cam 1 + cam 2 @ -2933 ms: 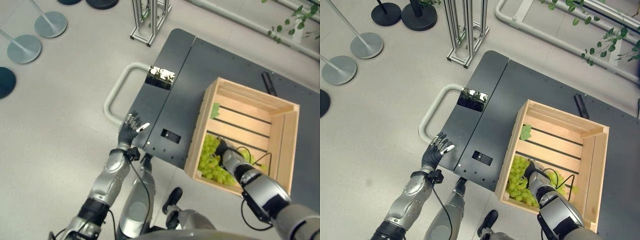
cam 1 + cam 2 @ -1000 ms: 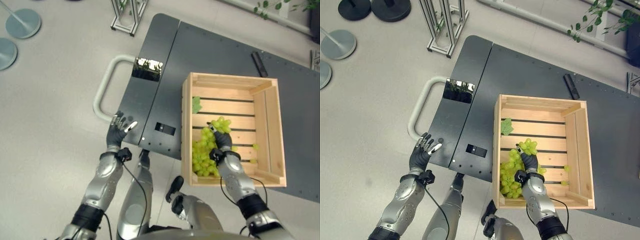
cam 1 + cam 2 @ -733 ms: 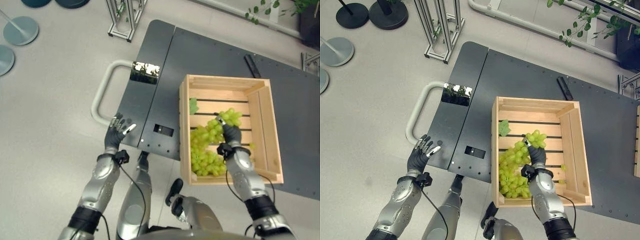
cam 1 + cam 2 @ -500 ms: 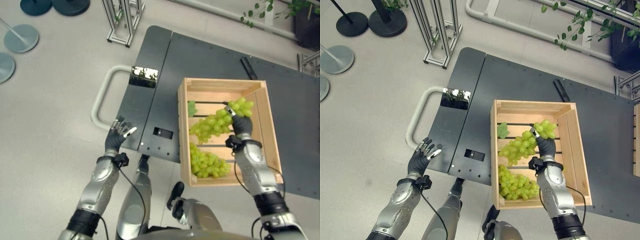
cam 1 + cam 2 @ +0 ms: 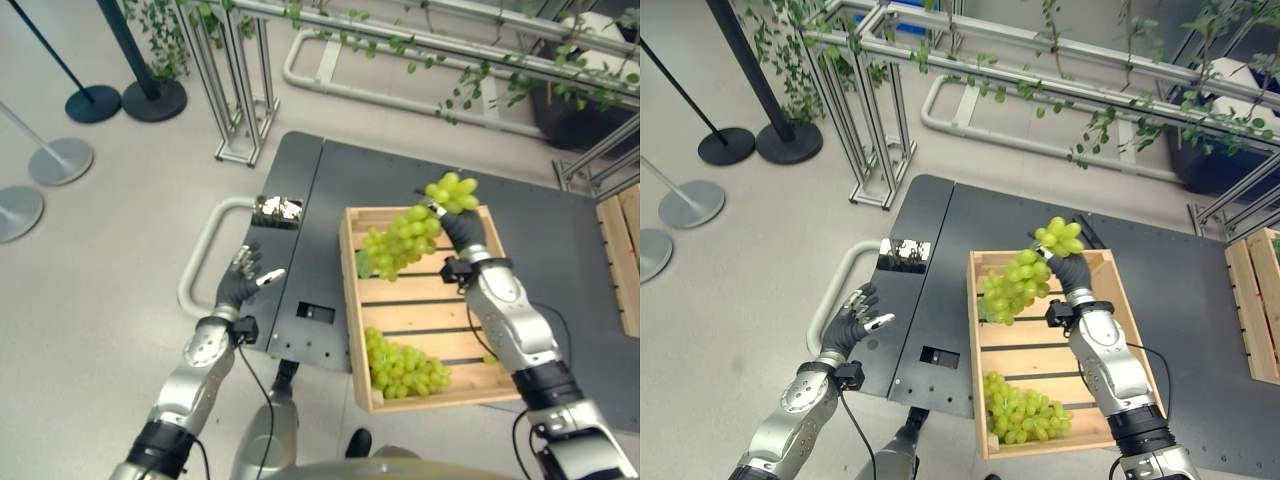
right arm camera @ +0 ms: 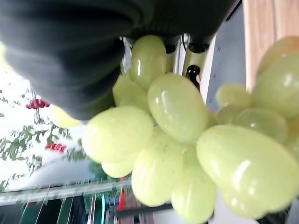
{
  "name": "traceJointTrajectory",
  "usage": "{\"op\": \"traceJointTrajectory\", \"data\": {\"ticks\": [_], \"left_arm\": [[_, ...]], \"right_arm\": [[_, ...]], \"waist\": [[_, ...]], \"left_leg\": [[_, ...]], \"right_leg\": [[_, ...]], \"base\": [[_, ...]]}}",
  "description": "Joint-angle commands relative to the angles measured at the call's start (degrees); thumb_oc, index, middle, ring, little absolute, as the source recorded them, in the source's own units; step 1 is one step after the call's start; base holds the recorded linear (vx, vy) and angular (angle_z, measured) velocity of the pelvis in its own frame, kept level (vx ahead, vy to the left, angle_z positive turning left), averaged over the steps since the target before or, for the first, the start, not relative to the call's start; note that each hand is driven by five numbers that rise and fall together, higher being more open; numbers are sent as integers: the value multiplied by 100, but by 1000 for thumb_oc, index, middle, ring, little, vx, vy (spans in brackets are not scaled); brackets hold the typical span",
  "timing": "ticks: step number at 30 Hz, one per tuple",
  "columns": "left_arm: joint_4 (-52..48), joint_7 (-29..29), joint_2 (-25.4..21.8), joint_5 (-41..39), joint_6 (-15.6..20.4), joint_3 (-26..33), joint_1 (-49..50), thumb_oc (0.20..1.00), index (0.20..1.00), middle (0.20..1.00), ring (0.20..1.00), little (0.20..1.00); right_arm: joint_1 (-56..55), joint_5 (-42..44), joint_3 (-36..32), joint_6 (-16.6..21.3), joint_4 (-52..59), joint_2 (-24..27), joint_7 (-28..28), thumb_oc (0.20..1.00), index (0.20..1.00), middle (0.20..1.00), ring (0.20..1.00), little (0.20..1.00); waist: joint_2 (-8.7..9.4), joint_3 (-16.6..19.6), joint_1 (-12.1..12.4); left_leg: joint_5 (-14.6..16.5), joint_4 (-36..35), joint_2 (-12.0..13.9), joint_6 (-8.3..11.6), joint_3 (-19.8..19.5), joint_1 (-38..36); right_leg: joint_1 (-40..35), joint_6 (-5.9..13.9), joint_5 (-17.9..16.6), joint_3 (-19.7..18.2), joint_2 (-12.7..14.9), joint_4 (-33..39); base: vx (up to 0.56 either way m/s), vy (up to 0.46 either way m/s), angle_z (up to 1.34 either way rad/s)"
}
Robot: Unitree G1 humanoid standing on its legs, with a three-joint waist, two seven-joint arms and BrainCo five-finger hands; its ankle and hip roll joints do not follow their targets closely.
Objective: Pick up the fruits from the basket on one side to the basket on the other side
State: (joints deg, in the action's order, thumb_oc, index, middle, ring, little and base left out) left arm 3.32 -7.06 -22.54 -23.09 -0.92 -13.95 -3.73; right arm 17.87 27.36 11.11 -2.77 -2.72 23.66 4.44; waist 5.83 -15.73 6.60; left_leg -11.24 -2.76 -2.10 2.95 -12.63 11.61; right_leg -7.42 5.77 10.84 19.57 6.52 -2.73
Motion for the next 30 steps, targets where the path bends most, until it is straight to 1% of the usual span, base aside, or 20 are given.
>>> {"op": "traceJointTrajectory", "data": {"ticks": [1,5,6,7,8,9,10,13,17,21,22,24,30], "left_arm": [[-97,105,53,389,148,-233,-287,1000,1000,1000,1000,1000],[180,54,178,428,119,-538,-514,1000,1000,1000,1000,1000],[188,53,180,428,123,-537,-519,1000,1000,1000,1000,1000],[214,41,234,386,122,-680,-609,1000,1000,1000,1000,1000],[219,40,234,386,125,-678,-612,1000,1000,1000,1000,1000],[210,2,266,364,117,-785,-675,1000,1000,1000,1000,1000],[210,1,264,364,117,-785,-674,1000,1000,1000,1000,1000],[177,-107,315,466,157,-926,-786,1000,1000,1000,1000,1000],[220,-248,382,490,179,-999,-867,1000,1000,1000,1000,1000],[476,-113,429,272,133,-1209,-998,1000,1000,1000,1000,1000],[658,85,385,238,51,-1390,-1130,1000,1000,1000,1000,1000],[774,153,364,212,29,-1466,-1200,1000,1000,1000,1000,1000],[1170,76,519,26,17,-1549,-1414,1000,1000,1000,1000,1000]], "right_arm": [[461,-219,359,165,71,38,-158,200,200,200,200,200],[656,-484,831,54,-111,-269,-215,200,200,200,200,200],[662,-488,834,56,-117,-272,-214,200,200,200,200,200],[749,-530,1041,1,-239,-430,-227,200,200,200,200,200],[756,-531,1044,4,-248,-433,-227,200,200,200,200,200],[792,-563,1179,-35,-323,-568,-210,200,200,200,200,200],[795,-564,1181,-32,-329,-572,-210,200,200,200,200,200],[825,-553,1395,-44,-504,-840,-181,200,200,200,200,200],[776,-569,1538,-44,-528,-1005,-166,200,200,200,200,200],[829,-529,1659,-64,-570,-1079,-202,200,200,200,200,200],[914,-461,1747,-78,-600,-1122,-258,200,200,200,200,200],[1012,-397,1851,-108,-601,-1163,-317,200,200,200,200,200],[1273,-139,2111,-133,-640,-1380,-365,200,200,200,200,200]], "waist": [[-73,611,-83],[-96,754,-100],[-96,753,-101],[-112,816,-97],[-111,814,-99],[-123,876,-93],[-121,877,-93],[-135,959,-84],[-148,1033,-86],[-189,1087,-123],[-223,1122,-166],[-239,1138,-184],[-255,1213,-196]], "left_leg": [[1027,86,326,104,139,-528],[1067,91,342,106,175,-601],[1068,91,342,106,176,-602],[1083,88,342,106,188,-633],[1084,88,343,106,189,-634],[1095,92,345,110,199,-660],[1096,92,345,110,200,-661],[1122,90,352,113,210,-732],[1128,73,360,121,220,-778],[1134,67,374,123,246,-815],[1147,64,382,121,261,-852],[1158,66,388,125,282,-886],[1181,86,398,134,335,-927]], "right_leg": [[622,297,-442,-81,476,-113],[546,300,-426,-110,467,-97],[546,300,-426,-111,466,-96],[511,298,-423,-119,461,-94],[510,298,-423,-119,460,-93],[475,295,-419,-114,462,-89],[474,295,-419,-114,462,-87],[402,293,-414,-124,454,-73],[327,286,-419,-126,440,-32],[306,285,-426,-143,438,-18],[290,284,-426,-170,434,-21],[267,287,-434,-189,431,-17],[213,278,-442,-230,421,21]], "base": [[63,0,-3],[46,-6,-3],[31,-1,-3],[0,0,0],[38,-5,-6],[20,-3,-6],[39,-5,-6],[14,-4,-2],[18,-11,-7],[0,0,0],[0,0,0],[0,0,0],[5,2,-6]]}}
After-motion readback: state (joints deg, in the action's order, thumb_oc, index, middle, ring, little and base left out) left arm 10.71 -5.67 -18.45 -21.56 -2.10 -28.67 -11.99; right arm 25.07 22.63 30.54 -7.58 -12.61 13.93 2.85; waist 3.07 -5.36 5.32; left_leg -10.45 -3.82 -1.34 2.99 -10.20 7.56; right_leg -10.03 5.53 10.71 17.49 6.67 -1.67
